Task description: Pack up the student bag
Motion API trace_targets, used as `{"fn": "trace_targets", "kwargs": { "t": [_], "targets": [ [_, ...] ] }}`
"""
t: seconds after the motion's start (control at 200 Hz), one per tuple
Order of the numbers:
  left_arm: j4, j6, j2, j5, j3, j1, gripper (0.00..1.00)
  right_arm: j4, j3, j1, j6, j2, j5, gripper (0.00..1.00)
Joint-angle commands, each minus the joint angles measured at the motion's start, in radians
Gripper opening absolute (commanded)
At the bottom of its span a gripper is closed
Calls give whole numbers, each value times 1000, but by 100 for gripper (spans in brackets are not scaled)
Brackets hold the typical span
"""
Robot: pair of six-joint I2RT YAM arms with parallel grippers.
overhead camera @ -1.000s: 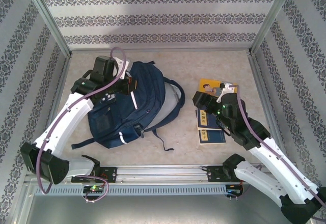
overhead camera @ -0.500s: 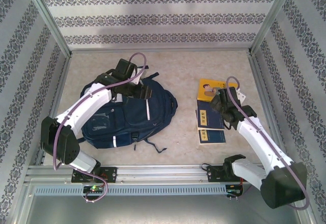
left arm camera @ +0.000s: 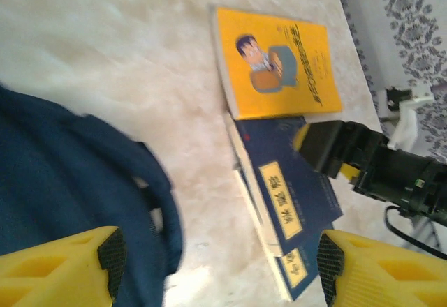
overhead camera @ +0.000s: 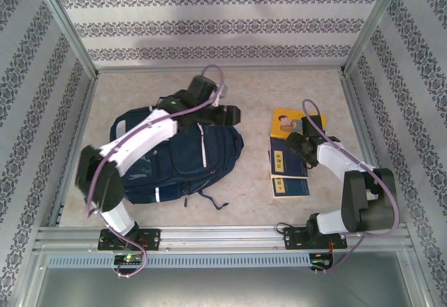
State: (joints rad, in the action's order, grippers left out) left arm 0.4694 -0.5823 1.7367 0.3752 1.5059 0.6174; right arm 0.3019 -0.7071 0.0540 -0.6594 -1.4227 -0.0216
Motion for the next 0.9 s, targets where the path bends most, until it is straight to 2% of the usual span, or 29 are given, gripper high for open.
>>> {"fn": "trace_targets", "kwargs": {
  "t": [0.0, 0.14, 0.255, 0.635, 0.784, 0.894],
  "targets": [
    [-116, -147, 114, 97, 25, 44, 74, -66, -32, -8, 85, -42, 147, 84],
    [-152, -199, 235, 108, 57, 63, 74, -112, -1, 0, 102, -36, 222, 78],
    [-138, -227, 326, 120, 101, 77, 74, -98, 9, 31, 124, -13, 208, 73],
    [-25, -169, 511, 87, 239, 105, 72, -196, 109, 27, 21, 57, 330, 71],
    [18, -141, 555, 79, 284, 113, 66, -273, 179, -6, -83, 85, 414, 70],
    [51, -113, 582, 83, 312, 120, 56, -331, 222, -24, -135, 107, 474, 69]
  ]
}}
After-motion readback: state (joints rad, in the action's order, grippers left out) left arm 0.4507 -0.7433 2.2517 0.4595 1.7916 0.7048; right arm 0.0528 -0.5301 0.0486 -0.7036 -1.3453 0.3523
